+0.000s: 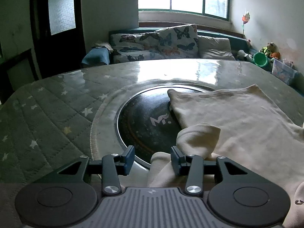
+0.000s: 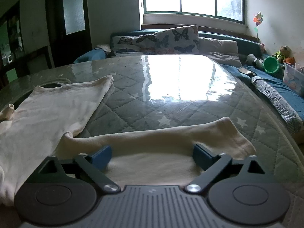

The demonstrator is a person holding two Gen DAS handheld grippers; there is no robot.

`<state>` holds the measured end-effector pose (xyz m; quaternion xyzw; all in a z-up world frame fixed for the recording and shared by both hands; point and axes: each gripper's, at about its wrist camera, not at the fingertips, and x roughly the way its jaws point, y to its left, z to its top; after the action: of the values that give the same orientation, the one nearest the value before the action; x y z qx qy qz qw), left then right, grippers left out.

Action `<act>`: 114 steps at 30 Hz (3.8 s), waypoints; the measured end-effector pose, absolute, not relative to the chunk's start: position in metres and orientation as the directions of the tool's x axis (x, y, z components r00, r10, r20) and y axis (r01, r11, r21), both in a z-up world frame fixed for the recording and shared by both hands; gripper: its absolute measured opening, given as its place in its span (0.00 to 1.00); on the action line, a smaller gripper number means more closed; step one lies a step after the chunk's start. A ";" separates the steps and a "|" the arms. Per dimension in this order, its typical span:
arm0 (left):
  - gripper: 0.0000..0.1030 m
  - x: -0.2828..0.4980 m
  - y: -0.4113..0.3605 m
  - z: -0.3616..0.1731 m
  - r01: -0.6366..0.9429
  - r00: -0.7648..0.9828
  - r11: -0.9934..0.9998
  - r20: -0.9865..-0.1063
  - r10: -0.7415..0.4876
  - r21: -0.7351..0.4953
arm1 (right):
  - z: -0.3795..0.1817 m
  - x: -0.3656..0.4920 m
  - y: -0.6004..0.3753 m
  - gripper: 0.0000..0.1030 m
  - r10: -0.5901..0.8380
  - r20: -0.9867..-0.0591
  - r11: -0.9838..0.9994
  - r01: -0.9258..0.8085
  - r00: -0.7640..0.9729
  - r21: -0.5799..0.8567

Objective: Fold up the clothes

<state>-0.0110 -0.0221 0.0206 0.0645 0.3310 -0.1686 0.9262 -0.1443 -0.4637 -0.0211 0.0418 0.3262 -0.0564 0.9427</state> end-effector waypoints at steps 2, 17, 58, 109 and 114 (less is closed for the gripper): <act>0.49 -0.011 -0.021 0.022 0.349 0.726 0.937 -0.634 -0.267 0.005 | -0.021 -0.144 -0.463 0.96 -0.080 -0.621 0.990 0.133 0.779 0.040; 0.56 -0.007 -0.020 0.022 0.337 0.730 0.942 -0.633 -0.256 0.007 | -0.022 -0.142 -0.463 1.00 -0.082 -0.628 0.990 0.134 0.774 0.036; 0.50 -0.016 -0.059 0.020 0.533 0.685 0.844 -0.616 -0.390 0.058 | -0.022 -0.144 -0.464 1.00 -0.084 -0.630 0.991 0.133 0.772 0.031; 0.56 -0.052 0.070 0.022 -0.214 0.775 0.975 -0.597 0.207 0.060 | -0.022 -0.144 -0.464 1.00 -0.085 -0.632 0.991 0.134 0.771 0.030; 0.72 -0.066 0.053 0.035 -0.151 0.793 0.988 -0.593 0.139 0.030 | -0.022 -0.144 -0.464 1.00 -0.085 -0.633 0.991 0.133 0.769 0.028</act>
<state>-0.0664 0.0531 0.0349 -0.0094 0.3125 0.0764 0.9468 -0.1444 -0.4643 -0.0217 0.0357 0.3345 -0.0581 0.9399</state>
